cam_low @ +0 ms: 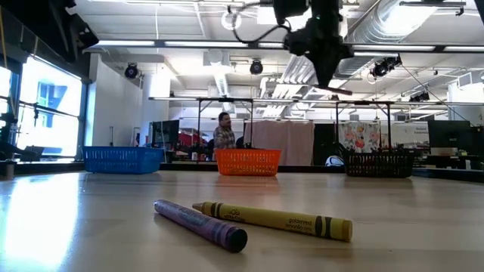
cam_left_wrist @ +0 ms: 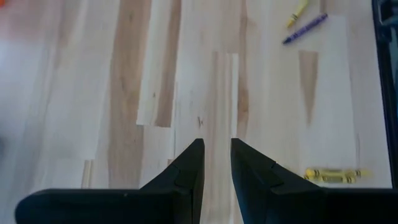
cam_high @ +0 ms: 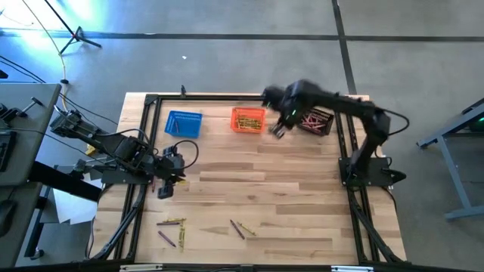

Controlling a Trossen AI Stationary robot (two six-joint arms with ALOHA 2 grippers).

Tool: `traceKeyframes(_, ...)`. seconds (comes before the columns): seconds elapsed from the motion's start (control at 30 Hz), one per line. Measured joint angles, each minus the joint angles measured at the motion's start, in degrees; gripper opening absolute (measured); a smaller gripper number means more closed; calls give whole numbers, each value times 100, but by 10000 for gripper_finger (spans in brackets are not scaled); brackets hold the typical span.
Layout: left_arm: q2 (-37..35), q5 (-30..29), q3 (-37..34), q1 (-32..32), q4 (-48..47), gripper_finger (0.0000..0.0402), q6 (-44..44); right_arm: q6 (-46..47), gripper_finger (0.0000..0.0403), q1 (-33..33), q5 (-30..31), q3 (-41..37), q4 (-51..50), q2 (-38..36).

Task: Sort crayons
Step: Put the red crayon into the black bin

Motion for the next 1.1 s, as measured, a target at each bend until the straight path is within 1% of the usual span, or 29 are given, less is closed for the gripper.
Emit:
traceKeyframes(0.13, 0, -236, 0, 11, 106, 65, -339, -486, 12, -1005, 48, 0, -195, -263)
traceKeyframes(0.27, -2, -470, 0, 164, 354, 65, -488, -976, 12, -1884, 46, 0, -243, -305)
traceKeyframes(0.37, 1, -622, 0, 306, 526, 65, -525, -1328, 12, -2349, -10, 0, -203, -272)
traceKeyframes(0.43, 4, -792, 0, 391, 680, 65, -529, -1584, 12, -2570, -76, -150, -43, -264)
traceKeyframes(0.5, 16, -969, 0, 463, 798, 65, -529, -1718, 12, -2742, -94, -505, 37, -283)
traceKeyframes(0.57, 33, -1101, 2, 509, 890, 65, -533, -1890, 12, -2846, -109, -1060, 203, -379)
traceKeyframes(0.67, 91, -1309, 2, 595, 940, 65, -654, -2044, 12, -2980, -166, -1967, 877, -664)
traceKeyframes(0.83, 165, -1531, 2, 825, 1012, 65, -772, -2125, 12, -3271, -684, -3219, 1870, -1140)
traceKeyframes(0.97, 165, -1536, 2, 1026, 1085, 65, -772, -2125, 12, -3370, -693, -3956, 2618, -1463)
traceKeyframes(1.1, 165, -1541, 2, 1194, 1296, 65, -772, -2109, 12, -3368, -693, -4398, 3429, -1724)
